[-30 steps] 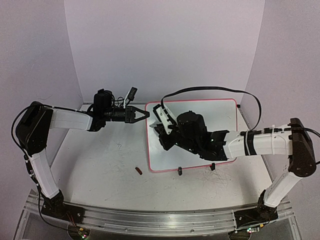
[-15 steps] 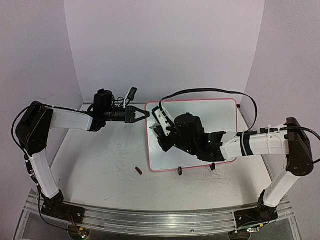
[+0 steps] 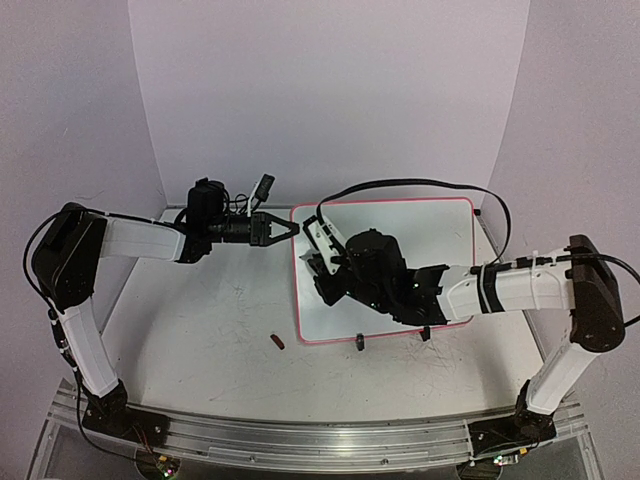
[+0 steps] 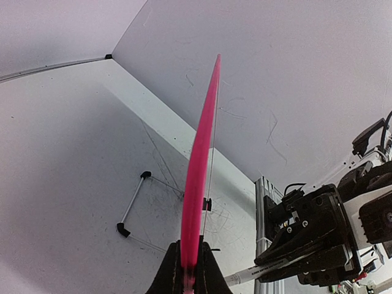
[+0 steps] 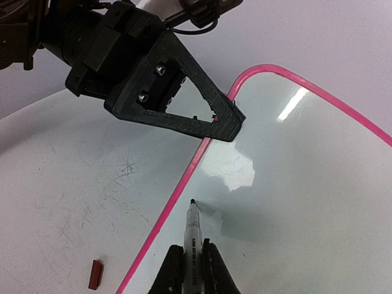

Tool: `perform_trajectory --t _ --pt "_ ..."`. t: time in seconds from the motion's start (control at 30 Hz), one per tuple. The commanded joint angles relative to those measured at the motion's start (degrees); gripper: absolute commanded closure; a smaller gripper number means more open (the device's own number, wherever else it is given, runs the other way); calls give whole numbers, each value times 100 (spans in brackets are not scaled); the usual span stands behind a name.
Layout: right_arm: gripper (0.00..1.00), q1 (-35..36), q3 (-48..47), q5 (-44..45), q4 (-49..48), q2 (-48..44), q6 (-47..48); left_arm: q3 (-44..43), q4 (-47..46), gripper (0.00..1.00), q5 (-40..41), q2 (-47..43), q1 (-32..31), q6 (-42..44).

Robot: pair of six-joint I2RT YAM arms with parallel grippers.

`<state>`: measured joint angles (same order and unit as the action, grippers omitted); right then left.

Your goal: Write a sentence on the whiteboard

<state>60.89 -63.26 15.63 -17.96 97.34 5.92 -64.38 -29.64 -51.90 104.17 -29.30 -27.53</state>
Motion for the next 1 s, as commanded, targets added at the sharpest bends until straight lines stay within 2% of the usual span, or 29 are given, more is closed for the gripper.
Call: perform_trajectory --t 0.0,0.97 --pt "100 24 -107 165 -19 101 -101 -66 116 100 21 90 -76 -104" --pt "100 40 222 146 181 -51 -474 -85 117 100 19 85 -67 -112"
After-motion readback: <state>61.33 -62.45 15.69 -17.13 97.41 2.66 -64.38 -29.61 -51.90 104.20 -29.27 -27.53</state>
